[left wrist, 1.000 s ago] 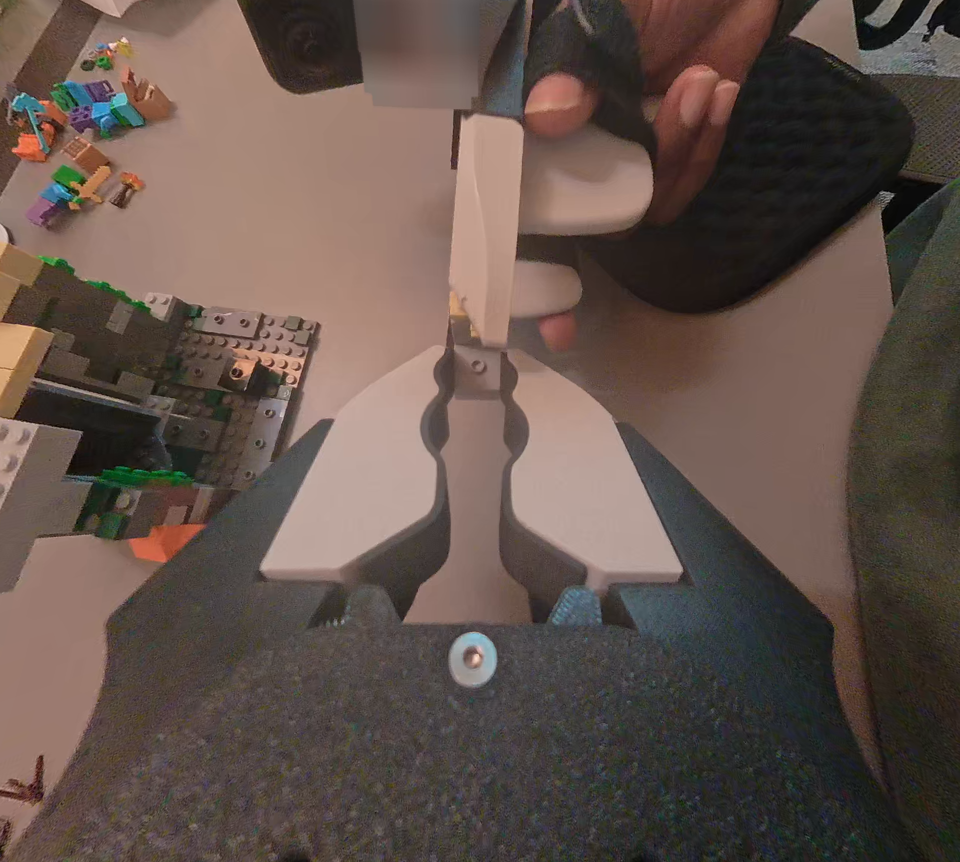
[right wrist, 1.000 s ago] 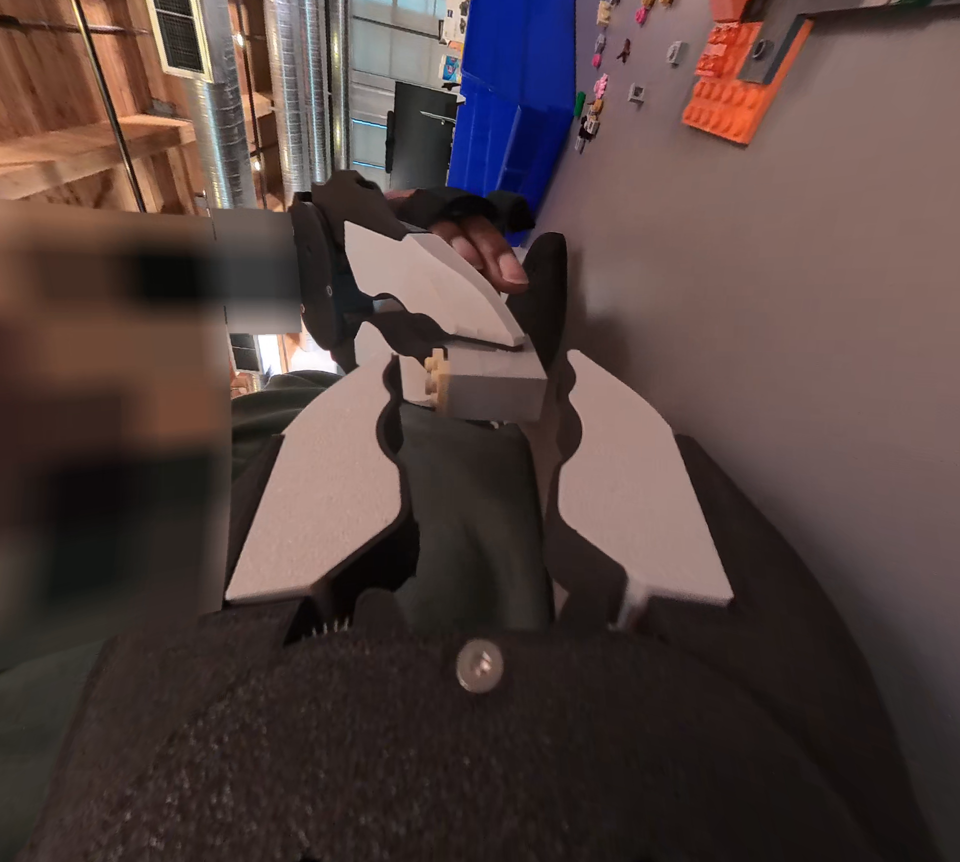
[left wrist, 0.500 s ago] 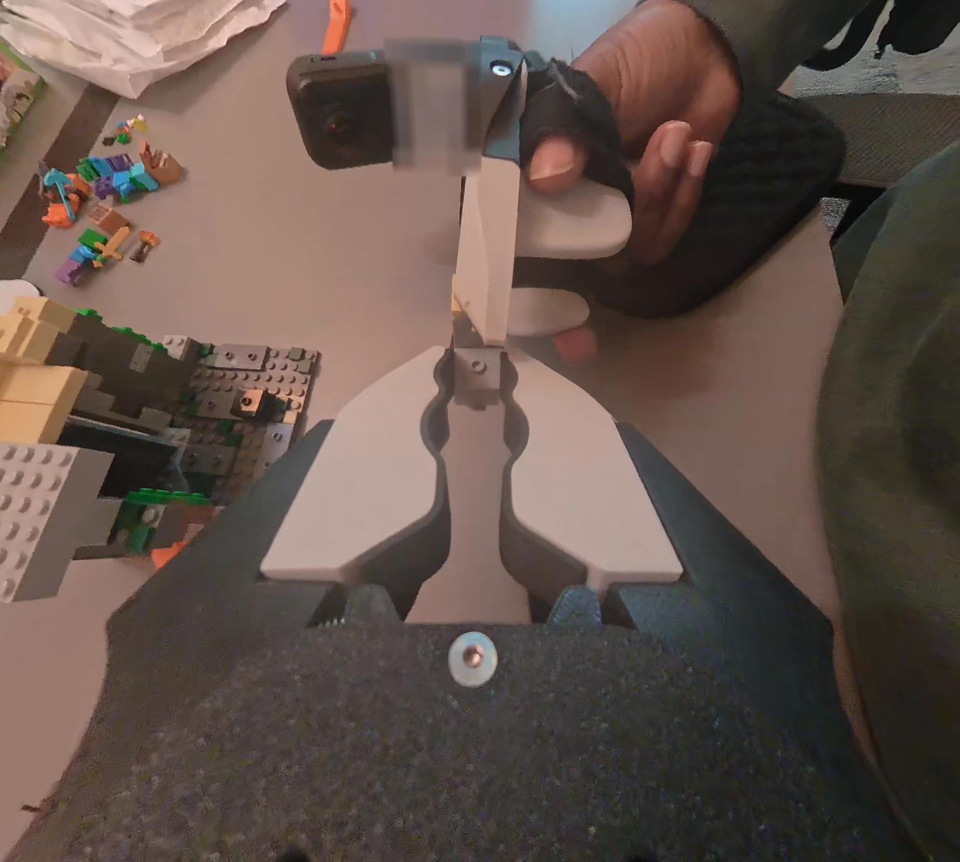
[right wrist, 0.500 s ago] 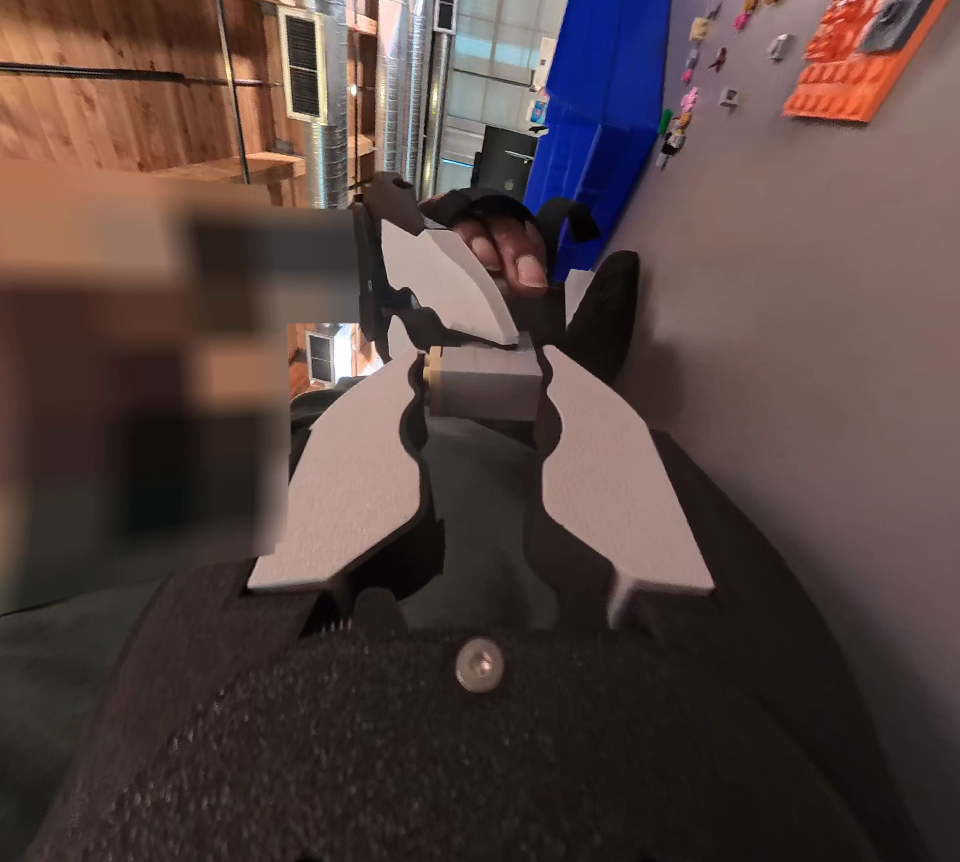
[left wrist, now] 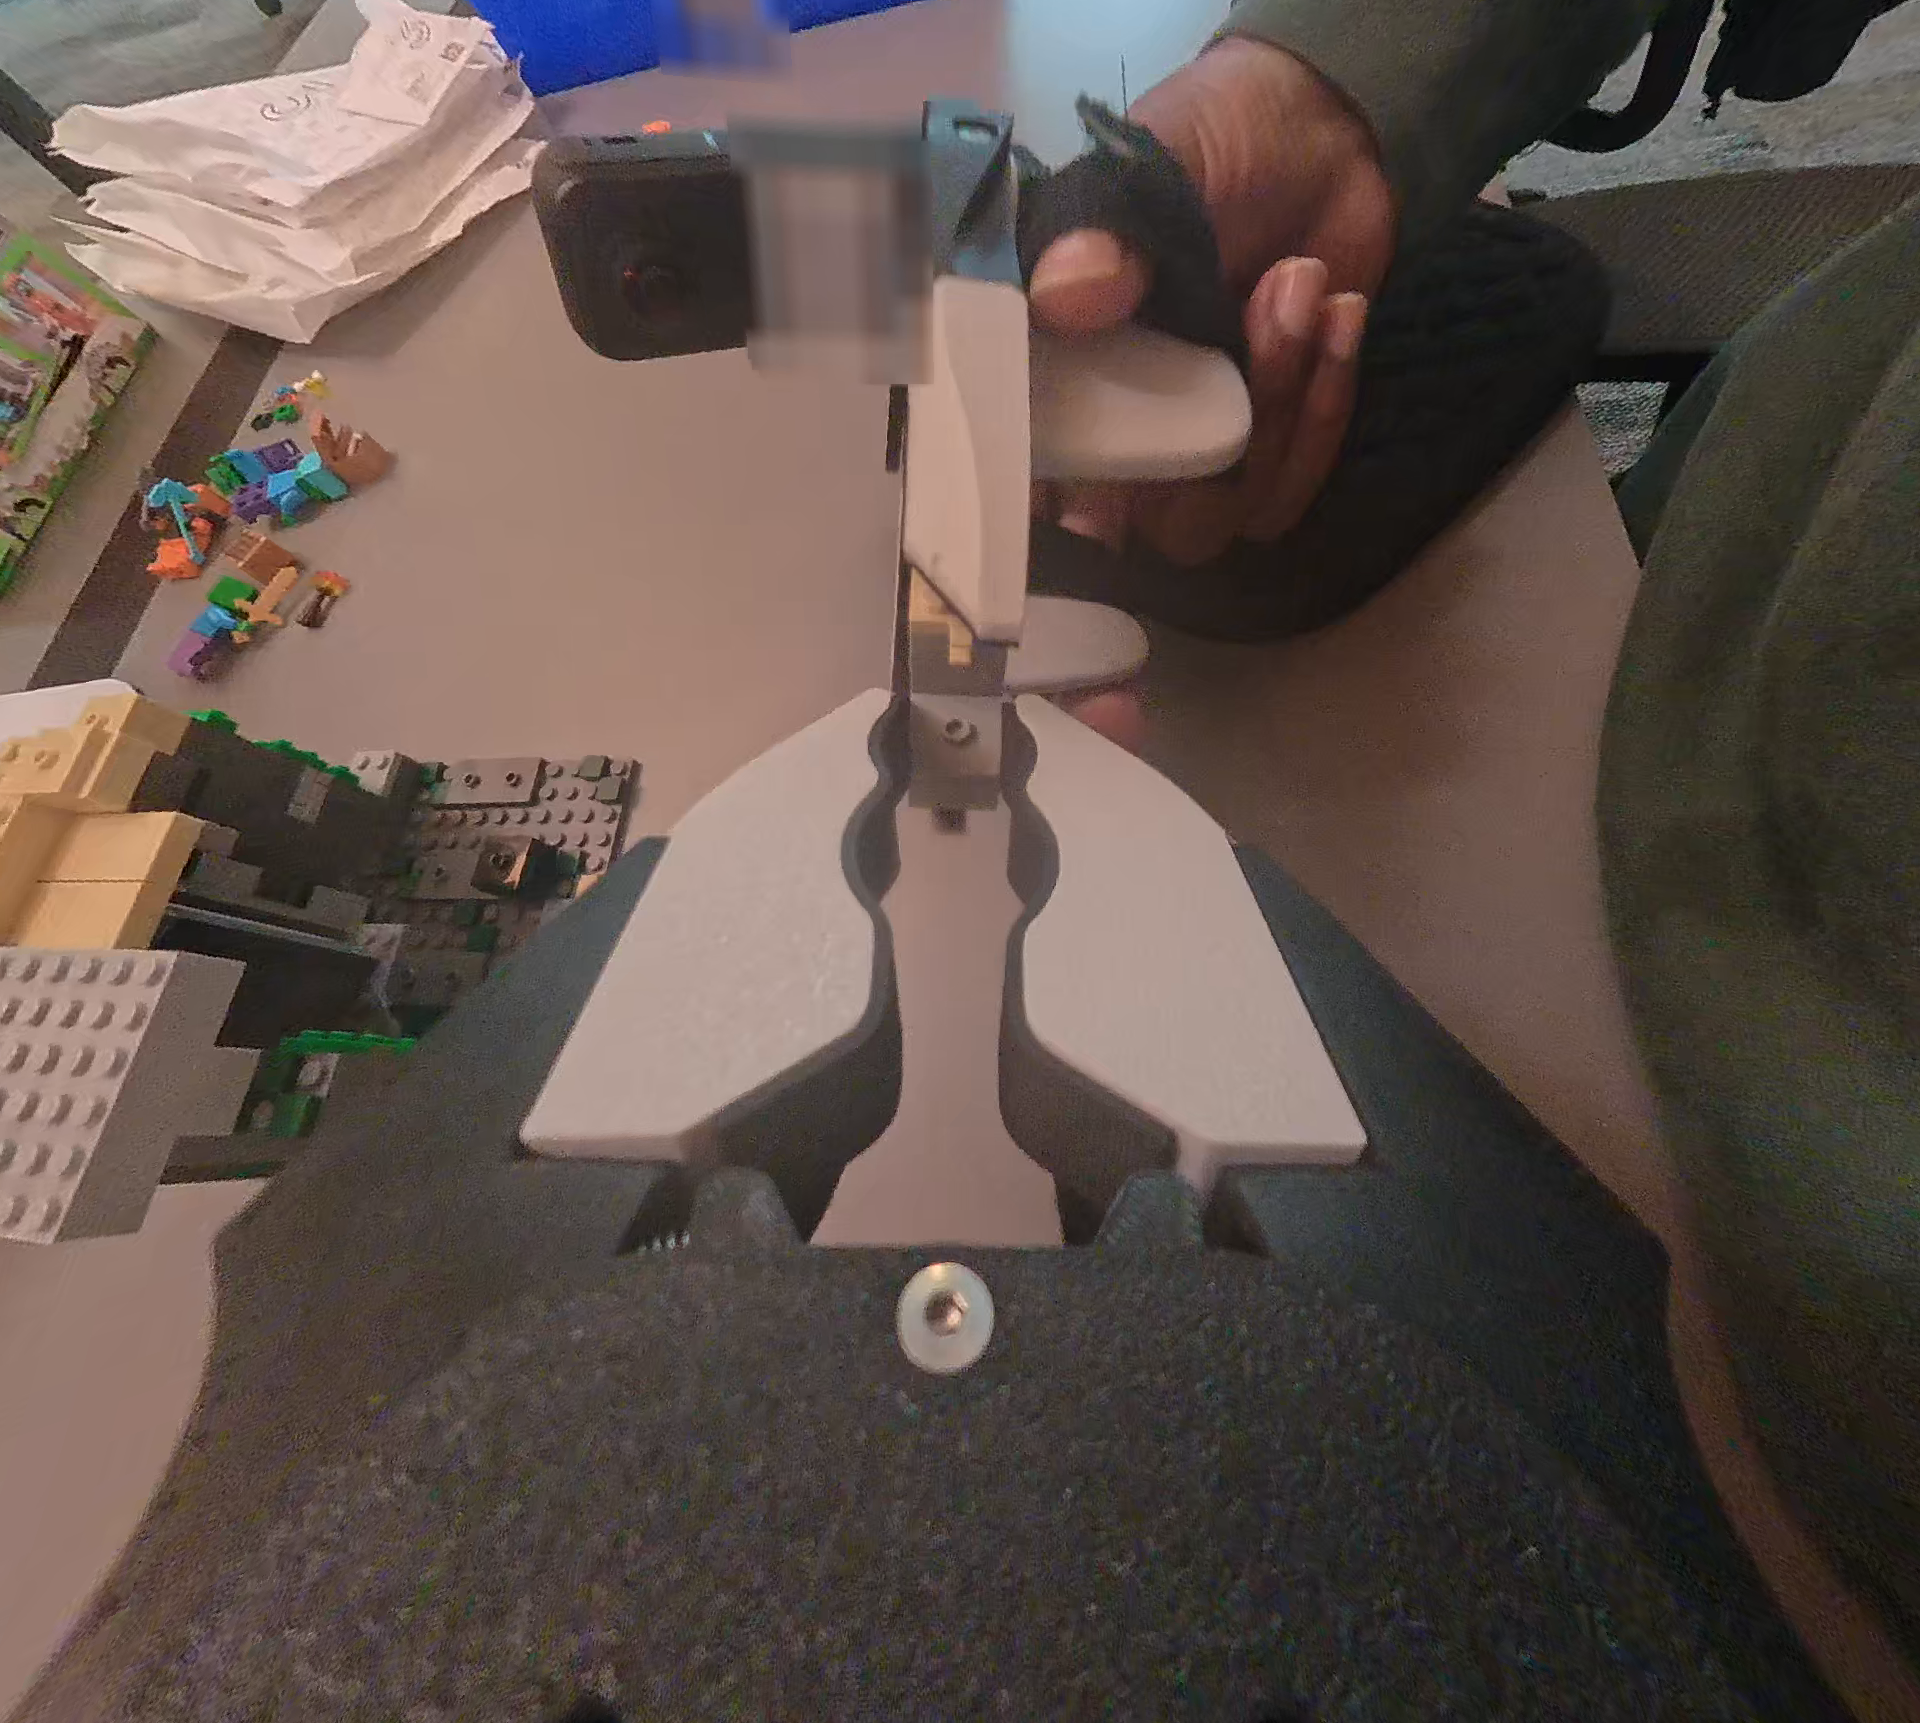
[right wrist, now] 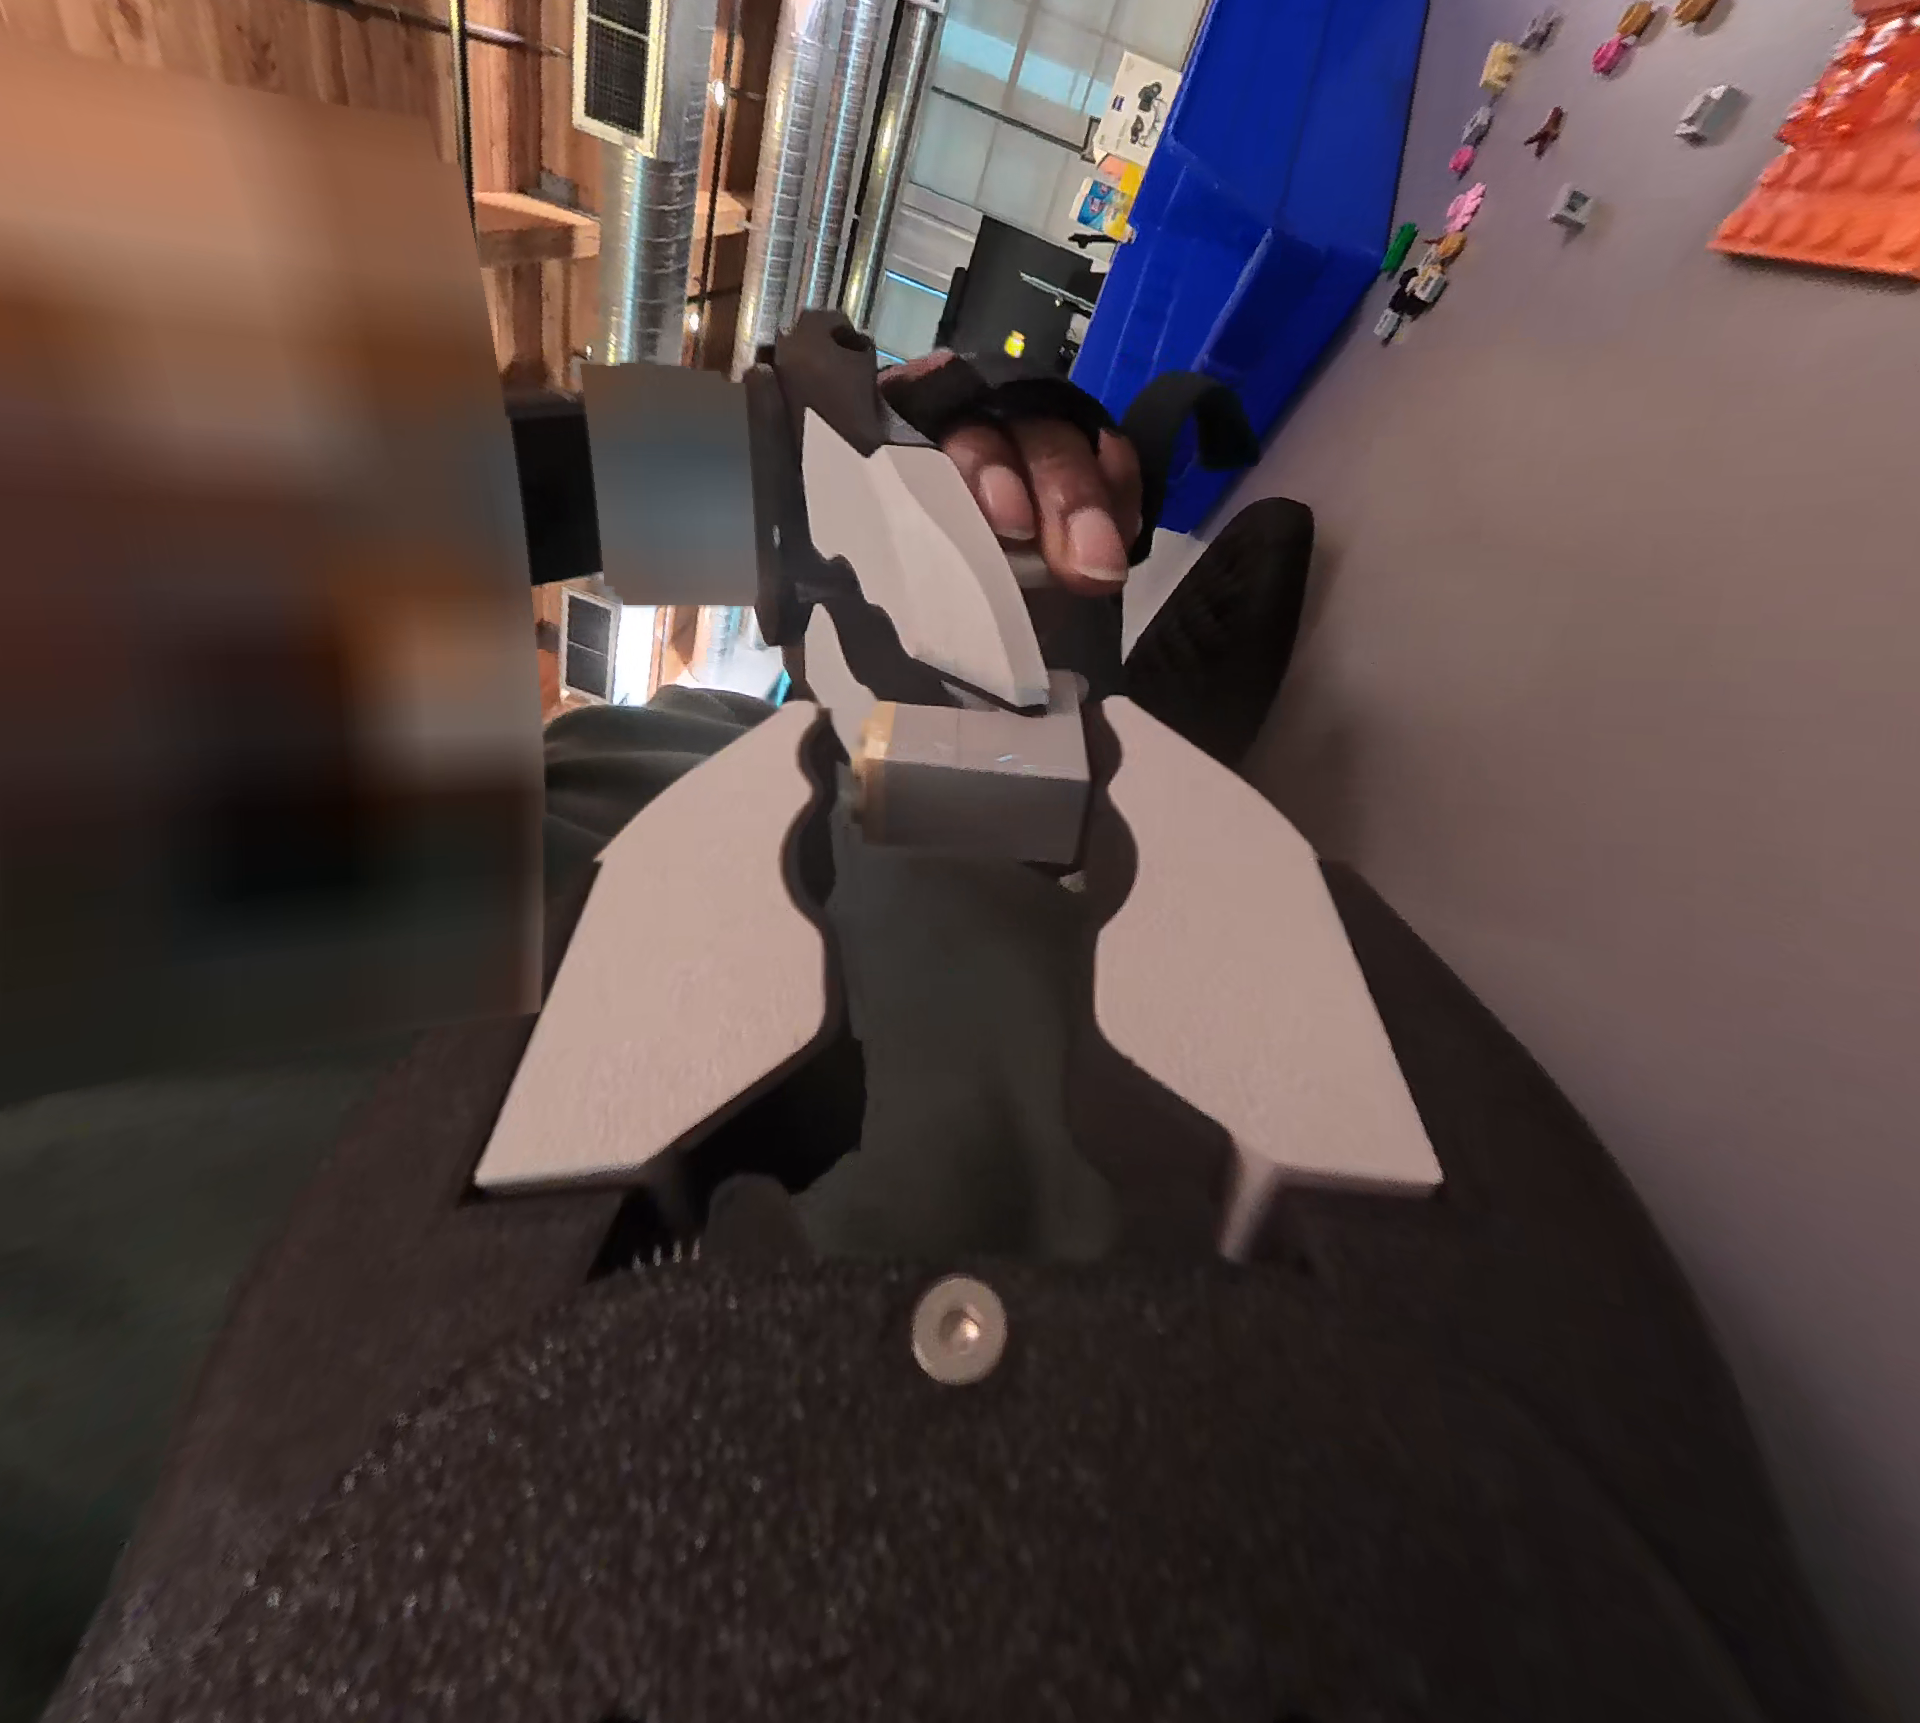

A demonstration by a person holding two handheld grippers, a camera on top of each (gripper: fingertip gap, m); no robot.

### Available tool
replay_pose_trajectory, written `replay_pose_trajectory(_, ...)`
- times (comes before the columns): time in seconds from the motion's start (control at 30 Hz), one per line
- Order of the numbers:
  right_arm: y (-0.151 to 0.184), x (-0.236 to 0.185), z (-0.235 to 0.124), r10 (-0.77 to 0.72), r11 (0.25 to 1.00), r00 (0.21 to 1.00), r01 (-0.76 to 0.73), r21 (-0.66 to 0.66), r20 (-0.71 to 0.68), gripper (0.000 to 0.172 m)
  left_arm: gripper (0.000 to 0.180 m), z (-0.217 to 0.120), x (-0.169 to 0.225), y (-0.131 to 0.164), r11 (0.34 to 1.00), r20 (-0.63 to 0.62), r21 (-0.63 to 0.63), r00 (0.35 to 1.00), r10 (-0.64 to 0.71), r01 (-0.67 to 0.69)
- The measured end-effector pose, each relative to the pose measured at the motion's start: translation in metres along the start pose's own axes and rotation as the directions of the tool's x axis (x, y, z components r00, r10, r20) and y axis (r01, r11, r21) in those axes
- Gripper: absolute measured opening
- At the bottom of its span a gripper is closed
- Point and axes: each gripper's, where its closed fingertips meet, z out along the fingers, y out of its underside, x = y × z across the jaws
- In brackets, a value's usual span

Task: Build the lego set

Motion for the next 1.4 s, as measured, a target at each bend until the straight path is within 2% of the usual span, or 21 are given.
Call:
replay_pose_trajectory(0.1,-0.003,0.001,0.000,0.021,1.000,1.000,-0.021,0.021,-0.006,0.052,0.017,0.001,0.000,0.001,1.000,0.001,0.001,1.000,-0.008,0.008)
replay_pose_trajectory(0.2,-0.005,0.002,0.000,0.043,0.998,0.999,-0.043,0.042,0.005,0.039,0.017,0.000,-0.002,0.000,1.000,0.009,-0.003,1.000,-0.010,0.010)
replay_pose_trajectory(0.33,-0.007,0.005,0.000,0.057,0.997,0.998,-0.057,0.057,0.001,0.038,0.017,0.001,-0.003,0.003,0.999,0.004,-0.014,0.999,-0.043,0.043)
replay_pose_trajectory(0.67,-0.004,0.013,0.003,0.131,0.989,0.991,-0.129,0.078,-0.015,0.038,0.016,0.001,0.001,0.011,0.987,-0.111,-0.012,0.981,-0.160,0.160)
replay_pose_trajectory(0.77,-0.006,0.014,0.004,0.197,0.975,0.980,-0.197,0.102,0.011,0.039,0.016,0.001,0.000,0.012,0.973,-0.152,0.003,0.962,-0.227,0.230)
replay_pose_trajectory(0.83,-0.011,0.017,0.004,0.194,0.973,0.981,-0.191,0.133,-0.013,0.041,0.016,0.001,0.001,0.011,0.956,-0.198,0.020,0.938,-0.284,0.294)
replay_pose_trajectory(0.9,-0.019,0.011,0.000,0.148,0.979,0.989,-0.144,0.144,-0.020,0.056,0.016,0.000,-0.002,0.010,0.934,-0.222,0.035,0.914,-0.339,0.355)
replay_pose_trajectory(1.0,-0.031,0.004,-0.015,-0.030,0.993,0.994,0.042,0.111,-0.109,0.058,0.016,-0.004,-0.007,0.008,0.892,-0.261,0.057,0.869,-0.420,0.449)
replay_pose_trajectory(1.07,-0.033,0.000,-0.027,-0.201,0.978,0.962,0.208,0.022,-0.186,0.053,0.016,-0.006,-0.012,0.009,0.872,-0.269,0.065,0.850,-0.452,0.485)
replay_pose_trajectory(1.13,-0.032,0.005,-0.039,-0.417,0.909,0.863,0.396,-0.129,-0.286,0.046,0.016,-0.006,-0.014,0.009,0.854,-0.283,0.069,0.831,-0.478,0.515)
replay_pose_trajectory(1.2,-0.027,0.014,-0.047,-0.580,0.813,0.740,0.503,-0.293,-0.340,0.045,0.016,-0.006,-0.015,0.009,0.842,-0.294,0.067,0.817,-0.496,0.536)
replay_pose_trajectory(1.4,-0.022,0.014,-0.038,-0.758,0.639,0.591,0.588,-0.497,-0.275,0.041,0.016,0.000,-0.013,0.009,0.837,-0.290,0.055,0.811,-0.508,0.544)
